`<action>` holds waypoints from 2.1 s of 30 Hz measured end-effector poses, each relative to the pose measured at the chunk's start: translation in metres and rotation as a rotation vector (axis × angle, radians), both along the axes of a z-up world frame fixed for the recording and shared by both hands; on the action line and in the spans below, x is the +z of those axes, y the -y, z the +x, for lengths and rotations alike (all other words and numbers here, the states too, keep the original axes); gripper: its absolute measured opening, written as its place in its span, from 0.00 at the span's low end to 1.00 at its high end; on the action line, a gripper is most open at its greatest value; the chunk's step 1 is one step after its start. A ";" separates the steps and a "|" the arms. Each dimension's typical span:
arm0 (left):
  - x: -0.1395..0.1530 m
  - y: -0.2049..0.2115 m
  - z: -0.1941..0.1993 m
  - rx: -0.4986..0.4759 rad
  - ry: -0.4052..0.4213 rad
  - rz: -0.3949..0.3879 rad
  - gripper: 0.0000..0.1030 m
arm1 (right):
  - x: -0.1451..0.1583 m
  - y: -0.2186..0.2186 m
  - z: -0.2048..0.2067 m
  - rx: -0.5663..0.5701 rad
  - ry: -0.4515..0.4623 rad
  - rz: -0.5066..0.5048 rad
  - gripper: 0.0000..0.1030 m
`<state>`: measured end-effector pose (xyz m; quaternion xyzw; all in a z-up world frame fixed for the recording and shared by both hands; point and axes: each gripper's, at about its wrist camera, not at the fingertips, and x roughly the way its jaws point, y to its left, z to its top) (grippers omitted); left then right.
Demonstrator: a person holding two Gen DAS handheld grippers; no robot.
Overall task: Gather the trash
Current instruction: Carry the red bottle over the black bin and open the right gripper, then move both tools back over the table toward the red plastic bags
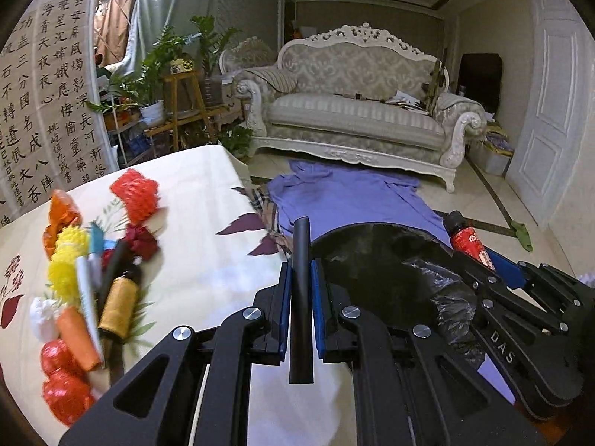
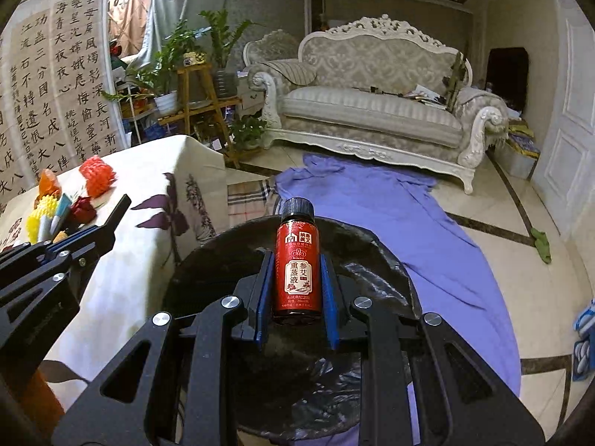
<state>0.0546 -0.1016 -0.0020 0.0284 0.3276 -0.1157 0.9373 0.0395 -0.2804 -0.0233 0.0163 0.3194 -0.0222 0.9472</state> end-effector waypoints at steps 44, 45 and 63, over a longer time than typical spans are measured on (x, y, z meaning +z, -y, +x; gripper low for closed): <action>-0.001 0.007 0.007 -0.024 -0.022 -0.003 0.72 | -0.003 0.036 -0.012 -0.115 -0.020 0.041 0.51; -0.001 0.008 0.007 -0.024 -0.022 -0.004 0.72 | -0.003 0.036 -0.012 -0.116 -0.020 0.043 0.51; 0.011 -0.014 -0.003 0.042 -0.003 -0.011 0.73 | 0.000 0.039 -0.018 -0.124 -0.004 0.051 0.51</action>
